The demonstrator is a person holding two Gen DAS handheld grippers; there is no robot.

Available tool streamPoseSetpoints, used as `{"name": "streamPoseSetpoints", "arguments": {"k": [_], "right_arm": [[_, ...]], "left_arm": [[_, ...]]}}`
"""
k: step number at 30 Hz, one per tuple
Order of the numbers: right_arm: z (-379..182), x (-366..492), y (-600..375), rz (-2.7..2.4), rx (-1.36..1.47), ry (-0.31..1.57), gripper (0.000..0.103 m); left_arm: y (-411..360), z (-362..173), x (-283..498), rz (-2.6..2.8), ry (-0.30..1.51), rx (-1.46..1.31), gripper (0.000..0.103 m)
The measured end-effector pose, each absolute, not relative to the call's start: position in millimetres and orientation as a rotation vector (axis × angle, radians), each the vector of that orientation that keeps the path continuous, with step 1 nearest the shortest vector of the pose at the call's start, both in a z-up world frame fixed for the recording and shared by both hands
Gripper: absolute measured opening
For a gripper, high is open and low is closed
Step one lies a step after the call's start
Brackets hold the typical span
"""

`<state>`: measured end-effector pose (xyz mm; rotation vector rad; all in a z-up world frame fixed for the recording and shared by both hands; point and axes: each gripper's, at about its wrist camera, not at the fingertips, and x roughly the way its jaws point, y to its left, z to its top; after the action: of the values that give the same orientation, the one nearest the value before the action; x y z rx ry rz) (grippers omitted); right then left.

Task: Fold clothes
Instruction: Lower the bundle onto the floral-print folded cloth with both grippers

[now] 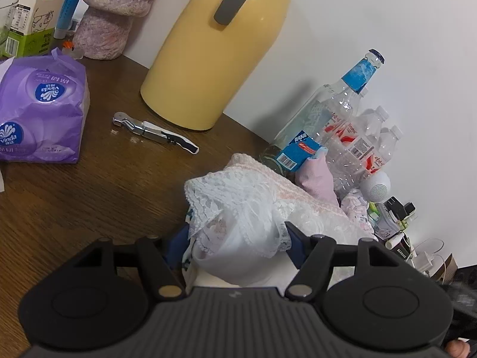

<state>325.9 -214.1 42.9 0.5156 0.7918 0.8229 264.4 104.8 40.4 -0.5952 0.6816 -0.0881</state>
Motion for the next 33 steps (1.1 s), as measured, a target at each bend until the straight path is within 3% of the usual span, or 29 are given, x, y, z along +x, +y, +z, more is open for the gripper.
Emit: {"name": "streamPoseSetpoints", "arguments": {"k": [2,4,6,8,16,17,18,22,23,29,33], "right_arm": [[42,329,-216,0.78,0.515,0.818,0.015],[47,328,-222,0.749,0.512,0.824,0.027],[61,322,-234,0.751,0.511,0.788,0.075],[72,316,-245,0.745,0.494,0.763,0.089],[36,337,-243,0.704,0.632,0.815,0.085],[33,337,-238,0.714,0.639,0.808,0.071],[31,337,-233,0.724,0.645,0.801,0.051],[29,333,-218,0.763,0.638,0.747,0.022],[27,334,-218,0.769,0.652,0.751,0.01],[14,343,-218,0.721,0.682,0.826,0.01],[19,340,-217,0.702,0.633,0.828,0.017]], "left_arm": [[105,41,265,-0.091,0.68,-0.592,0.069],[107,42,264,-0.09,0.675,-0.596,0.069],[111,46,262,-0.085,0.661,-0.6,0.069],[116,49,261,-0.078,0.647,-0.603,0.069],[118,41,264,-0.093,0.646,-0.634,0.067],[115,38,264,-0.107,0.643,-0.638,0.06],[113,35,264,-0.122,0.639,-0.643,0.055],[112,32,264,-0.137,0.628,-0.654,0.039],[114,32,263,-0.135,0.624,-0.659,0.037],[117,25,266,-0.144,0.632,-0.688,0.038],[119,28,265,-0.162,0.627,-0.68,0.041]]}}
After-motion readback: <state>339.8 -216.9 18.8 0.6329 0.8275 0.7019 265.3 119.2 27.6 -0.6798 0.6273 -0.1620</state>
